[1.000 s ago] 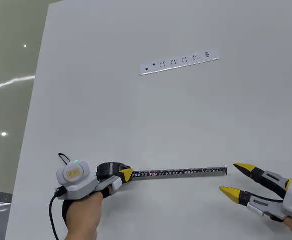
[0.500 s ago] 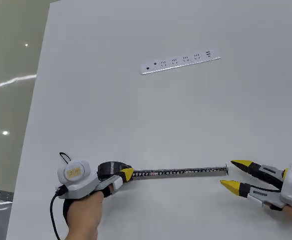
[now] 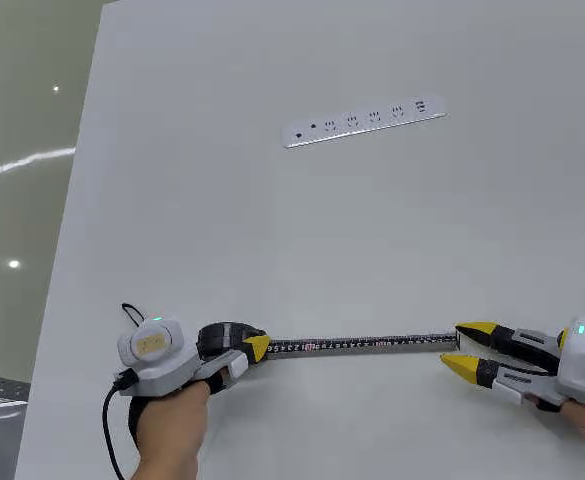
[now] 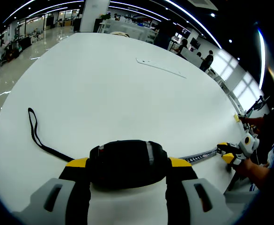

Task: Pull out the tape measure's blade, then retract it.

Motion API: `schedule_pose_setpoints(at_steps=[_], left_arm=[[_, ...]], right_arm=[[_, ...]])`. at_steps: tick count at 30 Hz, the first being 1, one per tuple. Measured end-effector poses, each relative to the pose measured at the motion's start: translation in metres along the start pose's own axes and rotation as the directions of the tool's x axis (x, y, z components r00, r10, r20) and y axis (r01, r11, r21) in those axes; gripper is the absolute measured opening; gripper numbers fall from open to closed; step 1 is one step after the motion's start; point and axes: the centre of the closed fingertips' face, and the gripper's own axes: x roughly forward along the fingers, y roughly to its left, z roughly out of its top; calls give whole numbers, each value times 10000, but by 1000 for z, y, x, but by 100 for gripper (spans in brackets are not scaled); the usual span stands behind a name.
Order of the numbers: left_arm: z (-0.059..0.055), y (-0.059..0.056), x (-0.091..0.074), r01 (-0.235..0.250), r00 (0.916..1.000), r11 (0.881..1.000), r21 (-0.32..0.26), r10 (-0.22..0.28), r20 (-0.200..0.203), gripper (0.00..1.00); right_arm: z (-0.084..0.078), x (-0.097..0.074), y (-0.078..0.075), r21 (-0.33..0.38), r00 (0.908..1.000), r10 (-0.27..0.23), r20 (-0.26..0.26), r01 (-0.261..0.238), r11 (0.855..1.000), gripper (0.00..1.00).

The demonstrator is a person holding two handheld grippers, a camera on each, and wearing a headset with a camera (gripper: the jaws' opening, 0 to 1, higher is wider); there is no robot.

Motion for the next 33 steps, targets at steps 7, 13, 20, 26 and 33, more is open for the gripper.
schedule_pose_setpoints(at_steps=[7, 13, 20, 26, 33], left_arm=[[0, 0, 0, -1, 10000, 10000, 12, 1, 16, 62], [0, 0, 0, 8, 10000, 10000, 21, -8, 7, 62], [0, 0, 0, -7, 10000, 10000, 42, 7, -1, 62], [0, 0, 0, -15, 10000, 10000, 52, 15, 10, 62], [0, 0, 0, -7, 10000, 10000, 82, 7, 2, 62]], right_arm=[[-2, 2, 0, 100, 9999, 35, -135, -34, 9999, 31], [-4, 4, 0, 152, 9995, 165, -277, -160, 9998, 30], [-4, 6, 1, 283, 9989, 300, -365, -290, 9992, 24], [-2, 3, 2, 120, 9987, 321, -392, -317, 9994, 13], [0, 2, 7, -258, 9983, 414, -405, -424, 9988, 13]])
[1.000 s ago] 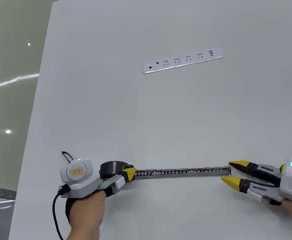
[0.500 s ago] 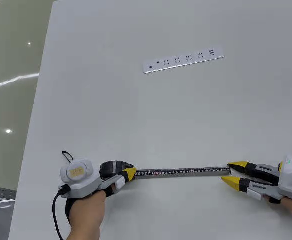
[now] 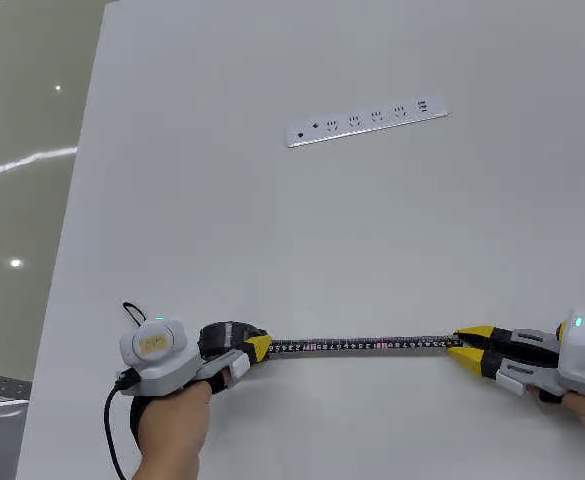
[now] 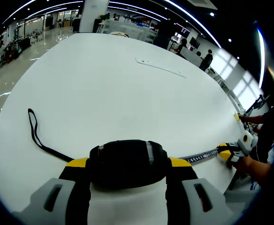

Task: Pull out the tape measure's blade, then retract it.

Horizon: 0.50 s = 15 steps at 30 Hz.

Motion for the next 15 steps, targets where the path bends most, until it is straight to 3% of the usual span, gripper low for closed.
schedule_pose_setpoints(at_steps=[5, 10, 15], left_arm=[[0, 0, 0, -13, 10000, 10000, 1, 13, 22, 62], [0, 1, 0, -11, 10000, 10000, 16, 11, 44, 62], [1, 0, 0, -41, 10000, 10000, 51, 41, 66, 61]], right_arm=[[0, -1, 4, -770, 9999, 97, -46, -100, 9970, 12], [0, -1, 7, -2031, 10000, 7, -47, -16, 9792, 12], [1, -1, 6, -2138, 10000, -61, -24, 55, 9769, 12]])
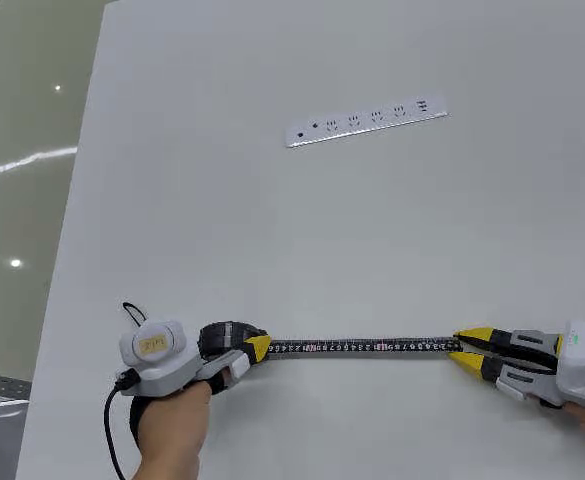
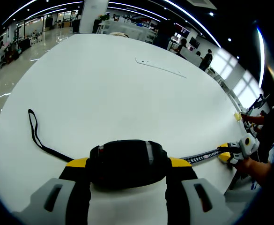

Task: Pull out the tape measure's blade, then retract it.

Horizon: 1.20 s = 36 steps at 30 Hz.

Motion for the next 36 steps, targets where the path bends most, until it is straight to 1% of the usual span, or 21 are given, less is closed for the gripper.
schedule_pose_setpoints(at_steps=[5, 10, 11, 16, 19, 22, 24, 26, 27, 30, 36], left_arm=[[0, 1, 0, -2, 10000, 10000, 2, 2, 19, 61], [0, 0, 0, -4, 10000, 10000, -7, 4, 0, 61], [0, 0, 0, -13, 10000, 10000, -14, 13, 18, 61], [0, 0, 0, -3, 10000, 10000, -1, 3, 6, 61], [0, 0, 0, -3, 10000, 10000, 27, 3, 15, 60], [0, 0, 0, -7, 10000, 10000, 36, 7, -9, 60], [0, 0, 0, -50, 10000, 10000, 72, 50, 13, 60], [0, 1, 0, -32, 10000, 10000, 64, 32, 19, 60], [0, 1, 0, -21, 10000, 10000, 60, 21, 14, 60], [0, 1, 0, -21, 10000, 10000, 52, 21, 21, 60], [0, 0, 0, -6, 10000, 10000, 40, 6, 8, 60]], right_arm=[[-2, 0, -3, -94, 10000, -80, -15, 80, 9999, 12], [-2, 1, -7, -9, 9999, -160, 22, 160, 9999, 11], [-4, 1, -8, 25, 9999, -139, -50, 139, 9999, 12], [-5, 2, -11, 138, 10000, 12, -78, -11, 9999, 11], [-4, 2, -10, 239, 9999, 132, -25, -132, 9996, 11], [-2, 4, -7, 139, 9996, 261, -79, -260, 9996, 11], [1, 6, -5, 125, 9994, 332, -25, -332, 9994, 11], [3, 10, -3, 93, 9992, 391, -9, -391, 9992, 11], [1, 10, -3, 92, 9991, 421, 3, -421, 9991, 11], [4, 16, -2, 105, 9988, 475, 71, -476, 9988, 11], [4, 24, 0, 68, 9981, 614, 95, -614, 9981, 11]])
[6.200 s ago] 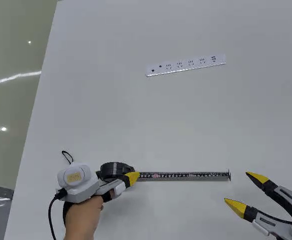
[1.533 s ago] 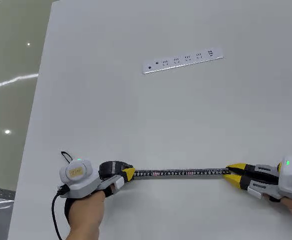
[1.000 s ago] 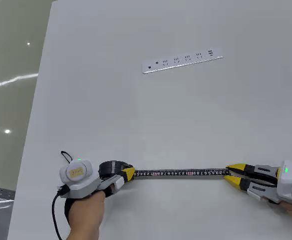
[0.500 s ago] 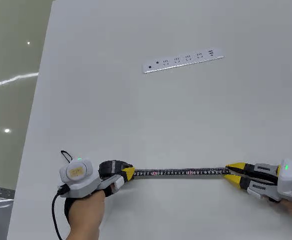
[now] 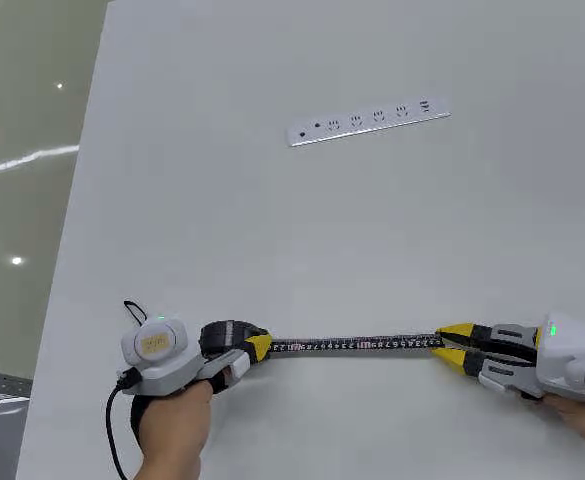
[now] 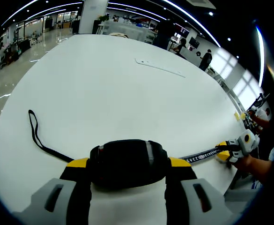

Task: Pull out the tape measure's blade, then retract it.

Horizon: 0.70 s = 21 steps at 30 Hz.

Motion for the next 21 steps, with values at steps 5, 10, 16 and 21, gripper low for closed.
schedule_pose_setpoints(at_steps=[5, 10, 16, 21], left_arm=[[0, 0, 0, -7, 10000, 10000, 4, 7, 4, 60], [0, 0, 0, 35, 10000, 10000, -29, -35, -36, 61], [0, -1, -1, 30, 10000, 10000, -29, -30, -52, 60], [0, 0, 0, 15, 10000, 10000, -28, -15, -36, 61]], right_arm=[[-2, 5, 1, 30, 9999, 108, -20, -108, 9999, 11], [-2, 10, 3, 70, 9998, 199, -57, -199, 9998, 11], [-1, 18, 6, 56, 9995, 307, -78, -307, 9995, 11], [1, 25, 9, 32, 9993, 369, -102, -369, 9993, 11]])
